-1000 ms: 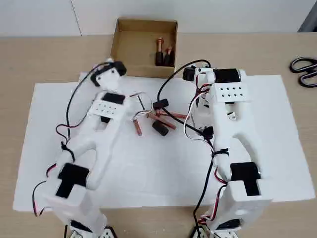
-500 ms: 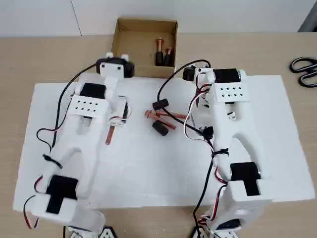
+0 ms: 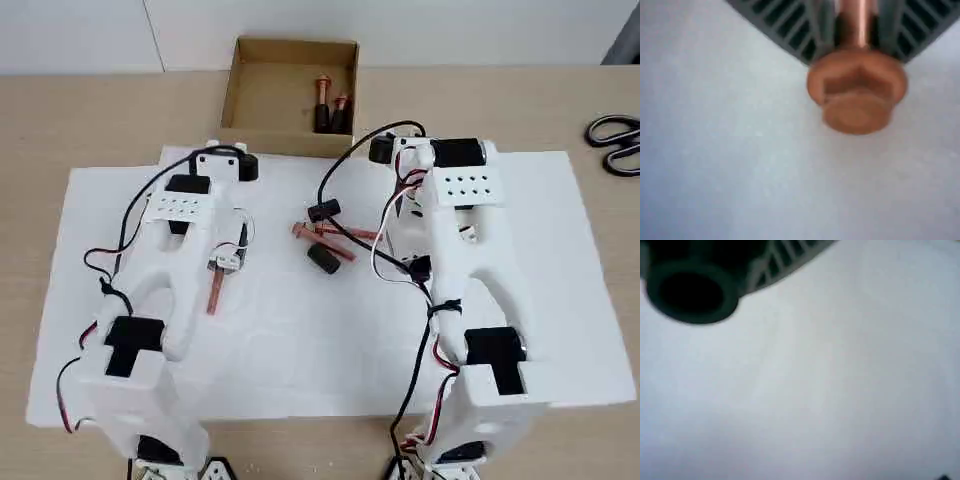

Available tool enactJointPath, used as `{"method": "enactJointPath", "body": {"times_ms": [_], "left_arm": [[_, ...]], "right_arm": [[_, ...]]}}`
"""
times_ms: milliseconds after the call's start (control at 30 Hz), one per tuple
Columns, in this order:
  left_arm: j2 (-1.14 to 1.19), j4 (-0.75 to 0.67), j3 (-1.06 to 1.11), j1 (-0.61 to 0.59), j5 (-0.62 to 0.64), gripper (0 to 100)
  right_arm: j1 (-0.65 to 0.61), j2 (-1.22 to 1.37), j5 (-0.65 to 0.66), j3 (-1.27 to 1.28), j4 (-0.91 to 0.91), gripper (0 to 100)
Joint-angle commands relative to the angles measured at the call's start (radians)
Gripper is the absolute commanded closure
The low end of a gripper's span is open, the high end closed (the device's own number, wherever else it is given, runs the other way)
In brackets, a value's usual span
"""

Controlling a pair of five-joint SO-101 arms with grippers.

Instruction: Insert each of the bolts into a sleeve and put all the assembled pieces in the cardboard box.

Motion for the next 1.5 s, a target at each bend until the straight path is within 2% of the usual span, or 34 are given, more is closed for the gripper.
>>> {"method": "enactJointPath", "body": {"times_ms": [0, 167, 633, 800, 1100, 1300, 1467], "left_arm": [[-0.002, -0.023, -0.008, -0.005, -0.006, 95], [-0.002, -0.023, -0.008, -0.006, -0.006, 91], [0.006, -0.044, -0.008, 0.0, -0.006, 91], [-0.002, -0.044, -0.012, 0.002, -0.006, 99], [-0.003, -0.034, -0.047, 0.003, -0.006, 99], [-0.005, 0.189, -0.266, -0.002, -0.006, 99], [-0.005, 0.371, -0.507, -0.005, -0.006, 99]], "right_arm": [[-0.004, -0.065, 0.009, -0.041, 0.015, 99.5], [-0.004, -0.065, 0.009, -0.041, 0.015, 99.5], [-0.004, -0.065, 0.009, -0.041, 0.015, 99.5], [-0.007, -0.065, 0.011, -0.041, 0.015, 99.5], [-0.01, -0.067, 0.015, -0.046, 0.015, 99.5], [-0.012, -0.108, 0.017, -0.049, 0.013, 99.5], [-0.012, -0.325, 0.017, -0.049, 0.004, 99.5]]}}
